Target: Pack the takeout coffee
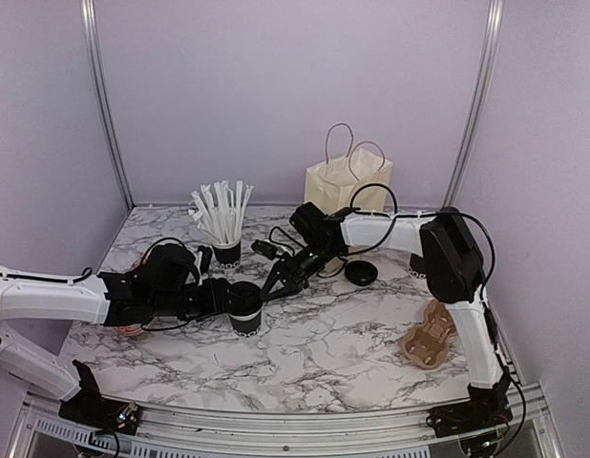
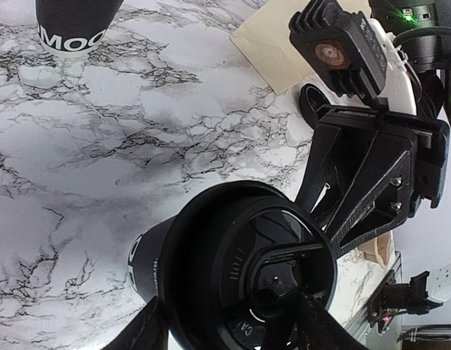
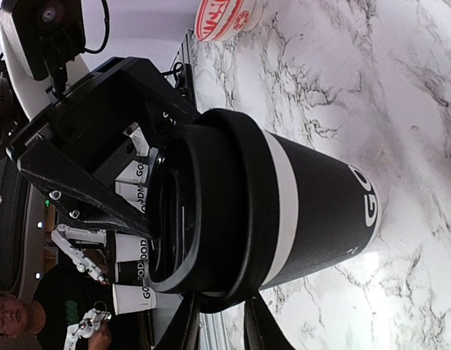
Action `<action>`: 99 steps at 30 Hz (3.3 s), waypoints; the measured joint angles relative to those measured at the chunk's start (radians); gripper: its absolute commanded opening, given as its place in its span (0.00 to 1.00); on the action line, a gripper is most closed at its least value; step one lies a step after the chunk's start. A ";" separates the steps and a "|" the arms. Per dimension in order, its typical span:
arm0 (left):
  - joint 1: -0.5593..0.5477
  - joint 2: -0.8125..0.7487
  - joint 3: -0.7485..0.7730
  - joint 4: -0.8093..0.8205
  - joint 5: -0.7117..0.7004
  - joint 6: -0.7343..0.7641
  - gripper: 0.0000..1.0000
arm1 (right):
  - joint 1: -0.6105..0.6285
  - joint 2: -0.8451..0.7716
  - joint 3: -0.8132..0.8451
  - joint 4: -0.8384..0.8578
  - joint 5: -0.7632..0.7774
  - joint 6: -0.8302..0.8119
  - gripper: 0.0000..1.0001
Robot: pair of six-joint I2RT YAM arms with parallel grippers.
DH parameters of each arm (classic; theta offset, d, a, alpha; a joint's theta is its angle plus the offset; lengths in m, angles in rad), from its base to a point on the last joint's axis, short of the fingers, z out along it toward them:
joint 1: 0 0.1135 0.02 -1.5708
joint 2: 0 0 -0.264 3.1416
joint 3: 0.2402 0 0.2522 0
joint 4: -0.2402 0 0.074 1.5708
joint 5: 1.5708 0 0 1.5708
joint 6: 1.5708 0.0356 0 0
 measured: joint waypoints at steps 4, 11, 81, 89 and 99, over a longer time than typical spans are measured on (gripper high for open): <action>0.000 0.013 -0.001 0.021 0.000 -0.003 0.57 | -0.004 0.006 0.006 -0.014 -0.005 0.020 0.17; -0.002 0.011 -0.031 0.075 -0.006 -0.011 0.59 | -0.006 0.006 0.007 -0.019 0.023 0.023 0.22; -0.051 0.005 0.111 -0.208 -0.077 0.122 0.65 | 0.027 -0.043 0.087 -0.094 0.203 -0.197 0.43; -0.039 0.048 0.143 -0.202 -0.005 0.158 0.65 | 0.009 -0.070 0.002 -0.072 0.161 -0.187 0.39; -0.043 -0.022 0.146 -0.223 0.024 0.330 0.82 | -0.045 -0.177 -0.077 -0.099 0.199 -0.336 0.49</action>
